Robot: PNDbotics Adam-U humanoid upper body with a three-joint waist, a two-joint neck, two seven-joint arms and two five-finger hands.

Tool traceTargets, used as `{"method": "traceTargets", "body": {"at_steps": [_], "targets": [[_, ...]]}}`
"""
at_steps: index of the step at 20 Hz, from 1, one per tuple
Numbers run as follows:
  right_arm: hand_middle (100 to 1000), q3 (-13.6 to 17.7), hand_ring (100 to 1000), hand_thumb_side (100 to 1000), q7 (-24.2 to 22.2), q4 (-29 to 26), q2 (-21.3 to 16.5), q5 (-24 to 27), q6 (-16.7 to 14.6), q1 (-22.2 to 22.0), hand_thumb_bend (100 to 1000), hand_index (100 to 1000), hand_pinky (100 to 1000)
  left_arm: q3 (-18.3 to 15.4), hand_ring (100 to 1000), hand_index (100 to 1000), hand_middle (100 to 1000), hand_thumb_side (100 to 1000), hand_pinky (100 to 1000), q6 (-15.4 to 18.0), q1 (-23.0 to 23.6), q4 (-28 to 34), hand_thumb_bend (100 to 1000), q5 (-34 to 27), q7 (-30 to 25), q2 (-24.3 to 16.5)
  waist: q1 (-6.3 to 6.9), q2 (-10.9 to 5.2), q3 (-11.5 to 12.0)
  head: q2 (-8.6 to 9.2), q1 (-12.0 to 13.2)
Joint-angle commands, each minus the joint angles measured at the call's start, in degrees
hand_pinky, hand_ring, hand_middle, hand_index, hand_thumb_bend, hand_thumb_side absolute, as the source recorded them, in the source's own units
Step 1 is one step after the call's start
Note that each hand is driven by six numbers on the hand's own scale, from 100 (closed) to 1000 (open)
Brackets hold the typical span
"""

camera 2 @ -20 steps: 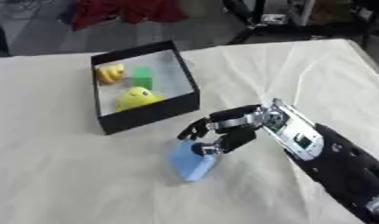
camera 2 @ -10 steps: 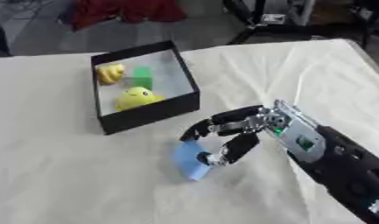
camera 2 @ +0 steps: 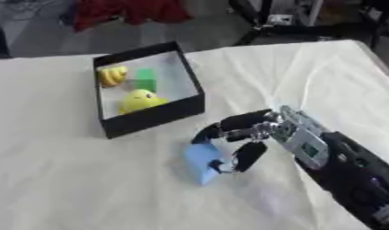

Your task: Pick up objects on the table and place them in the box.

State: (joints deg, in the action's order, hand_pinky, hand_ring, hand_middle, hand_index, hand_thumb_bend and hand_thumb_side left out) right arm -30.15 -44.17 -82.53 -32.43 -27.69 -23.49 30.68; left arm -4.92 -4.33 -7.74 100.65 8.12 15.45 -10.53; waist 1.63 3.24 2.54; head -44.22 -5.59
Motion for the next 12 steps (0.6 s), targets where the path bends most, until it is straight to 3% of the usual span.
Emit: {"method": "traceTargets", "body": {"at_steps": [1, 7, 8, 11, 12], "targets": [[930, 0.7, 902, 346, -7.8, 1.0, -0.4, -2.7, -9.2, 0.6, 100, 1000, 908, -0.5, 577, 808, 592, 686, 664, 0.0, -0.8, 0.9, 795, 0.2, 0.1, -0.9, -0.09, -0.27, 0.0, 0.1, 0.1], [869, 1.6, 878, 251, -7.8, 0.9, -0.2, -4.0, -10.3, 0.7, 100, 1000, 897, -0.5, 577, 808, 592, 687, 664, 0.0, -0.8, 0.9, 794, 0.2, 0.1, -0.9, -0.08, -0.27, 0.0, 0.1, 0.1], [843, 1.7, 869, 199, -7.8, 0.8, -0.2, -4.0, -10.5, 0.8, 100, 1000, 892, -0.5, 577, 808, 592, 687, 664, 0.0, -0.8, 0.9, 795, 0.2, 0.1, -0.9, -0.08, -0.26, 0.0, 0.1, 0.1], [778, 2.2, 847, 157, -7.8, 0.3, -0.2, -3.4, -10.6, 0.9, 100, 1000, 883, -0.5, 576, 808, 592, 687, 664, 0.0, -0.8, 0.9, 794, 0.2, 0.1, -0.9, -0.05, -0.26, -0.1, 0.1, 0.1], [687, 2.5, 817, 120, -7.8, 0.1, -0.2, -3.0, -10.5, 1.0, 100, 997, 869, -0.5, 576, 808, 591, 687, 664, 0.0, -0.8, 0.9, 794, 0.2, 0.1, -0.9, -0.04, -0.27, -0.1, 0.1, 0.1]]}}
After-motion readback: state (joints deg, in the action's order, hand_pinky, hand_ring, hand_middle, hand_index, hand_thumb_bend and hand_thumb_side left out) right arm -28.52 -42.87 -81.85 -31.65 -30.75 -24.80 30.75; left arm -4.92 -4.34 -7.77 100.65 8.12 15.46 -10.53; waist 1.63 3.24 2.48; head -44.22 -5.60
